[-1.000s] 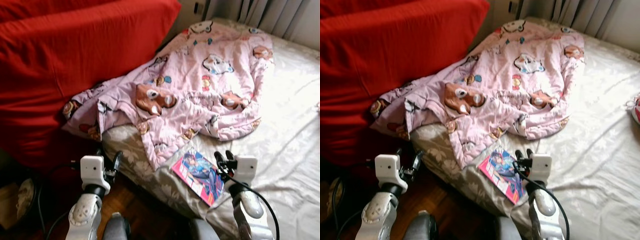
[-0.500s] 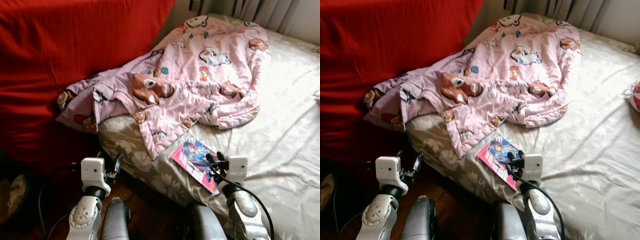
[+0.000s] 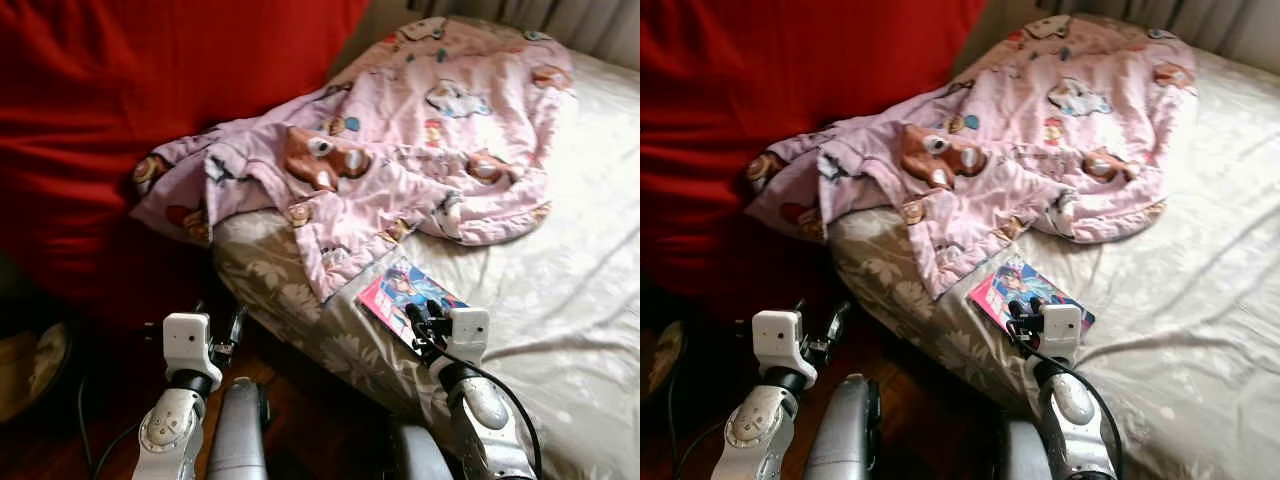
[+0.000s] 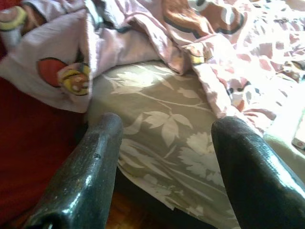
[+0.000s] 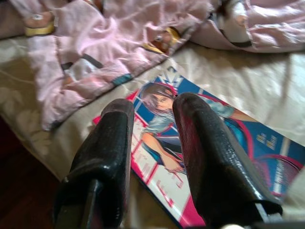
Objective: Clean up the room
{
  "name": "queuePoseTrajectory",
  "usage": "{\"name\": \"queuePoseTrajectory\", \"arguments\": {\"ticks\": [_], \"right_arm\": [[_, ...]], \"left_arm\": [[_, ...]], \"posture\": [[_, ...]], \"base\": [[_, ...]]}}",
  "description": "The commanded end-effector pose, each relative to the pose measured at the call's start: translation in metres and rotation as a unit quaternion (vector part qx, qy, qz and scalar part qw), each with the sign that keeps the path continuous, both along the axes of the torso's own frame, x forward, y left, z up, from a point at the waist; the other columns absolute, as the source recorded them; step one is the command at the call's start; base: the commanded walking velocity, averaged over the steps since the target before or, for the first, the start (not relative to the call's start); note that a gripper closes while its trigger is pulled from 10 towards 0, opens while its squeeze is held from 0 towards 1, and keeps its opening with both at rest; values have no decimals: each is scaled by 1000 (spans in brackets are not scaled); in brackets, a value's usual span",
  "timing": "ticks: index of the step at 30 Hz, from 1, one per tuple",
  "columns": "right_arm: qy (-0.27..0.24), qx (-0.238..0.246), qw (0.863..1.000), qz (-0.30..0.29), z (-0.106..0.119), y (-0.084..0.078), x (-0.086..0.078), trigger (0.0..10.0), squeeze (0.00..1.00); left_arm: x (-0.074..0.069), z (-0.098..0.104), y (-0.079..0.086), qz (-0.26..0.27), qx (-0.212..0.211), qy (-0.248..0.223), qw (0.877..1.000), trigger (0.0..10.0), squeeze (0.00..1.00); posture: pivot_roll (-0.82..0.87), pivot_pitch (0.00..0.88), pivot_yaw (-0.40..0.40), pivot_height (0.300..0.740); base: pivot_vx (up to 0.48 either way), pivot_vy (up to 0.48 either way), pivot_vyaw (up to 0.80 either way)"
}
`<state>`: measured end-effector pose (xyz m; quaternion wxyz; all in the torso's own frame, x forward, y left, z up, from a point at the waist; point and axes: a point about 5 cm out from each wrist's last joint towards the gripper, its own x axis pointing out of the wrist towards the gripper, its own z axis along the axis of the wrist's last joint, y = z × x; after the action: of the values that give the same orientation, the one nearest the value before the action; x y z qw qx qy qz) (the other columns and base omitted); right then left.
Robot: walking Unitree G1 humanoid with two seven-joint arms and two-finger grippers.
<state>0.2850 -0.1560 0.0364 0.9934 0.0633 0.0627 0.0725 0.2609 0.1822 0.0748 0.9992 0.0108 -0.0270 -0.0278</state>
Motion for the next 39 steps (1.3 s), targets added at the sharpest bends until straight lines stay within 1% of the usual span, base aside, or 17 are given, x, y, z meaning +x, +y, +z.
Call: {"name": "queuePoseTrajectory", "arguments": {"ticks": [1, 6, 8, 10, 13, 19, 28, 31, 34, 36, 39], "right_arm": [[15, -1, 1000, -14, -8, -5, -4, 10000, 0], [18, -6, 1000, -23, -8, -6, -2, 10000, 0], [29, -10, 999, -25, -10, -6, -2, 10000, 0], [38, -12, 999, -23, -12, -5, -1, 10000, 0], [31, -10, 999, -23, -12, -5, -2, 10000, 0], [18, 3, 1000, -22, -10, 0, -2, 10000, 0], [20, 0, 1000, -20, -10, 1, -1, 10000, 0], [36, -10, 999, -17, -12, 1, 0, 10000, 0], [29, -8, 999, -14, -11, 2, 0, 10000, 0], [20, -1, 1000, -17, -10, 1, -1, 10000, 0], [21, -3, 1000, -17, -10, 1, -1, 10000, 0]], "left_arm": [[-4, -5, -2, -6, -2, 11, 1000, 10000, 0], [-3, -5, -2, -8, -2, 13, 1000, 10000, 0], [-3, -5, -2, -8, -2, 13, 1000, 10000, 0], [-2, -5, -1, -7, -1, 13, 1000, 10000, 0], [-2, -4, -1, -6, -1, 13, 1000, 10000, 0], [-2, -6, -4, -7, 0, 16, 1000, 10000, 0], [-2, -5, -5, -9, -3, 15, 1000, 10000, 0], [-2, -5, -5, -9, -3, 16, 1000, 10000, 0], [-2, -5, -5, -10, -3, 16, 1000, 10000, 0], [-1, -5, -6, -11, -4, 16, 1000, 10000, 0], [-1, -5, -6, -12, -4, 16, 1000, 10000, 0]], "posture": [[84, 224, -41, 604], [89, 227, -40, 604], [90, 229, -40, 604], [92, 230, -41, 589], [92, 233, -42, 580], [89, 237, -42, 580], [93, 238, -43, 580], [91, 239, -43, 575], [91, 239, -43, 560], [91, 240, -42, 560], [91, 240, -42, 560]], "base": [[0, 0, 0], [0, 0, 0], [0, 0, 0], [0, 0, 0], [0, 0, 0], [0, 0, 0], [0, 0, 0], [0, 0, 0], [0, 0, 0], [0, 0, 0], [0, 0, 0]]}}
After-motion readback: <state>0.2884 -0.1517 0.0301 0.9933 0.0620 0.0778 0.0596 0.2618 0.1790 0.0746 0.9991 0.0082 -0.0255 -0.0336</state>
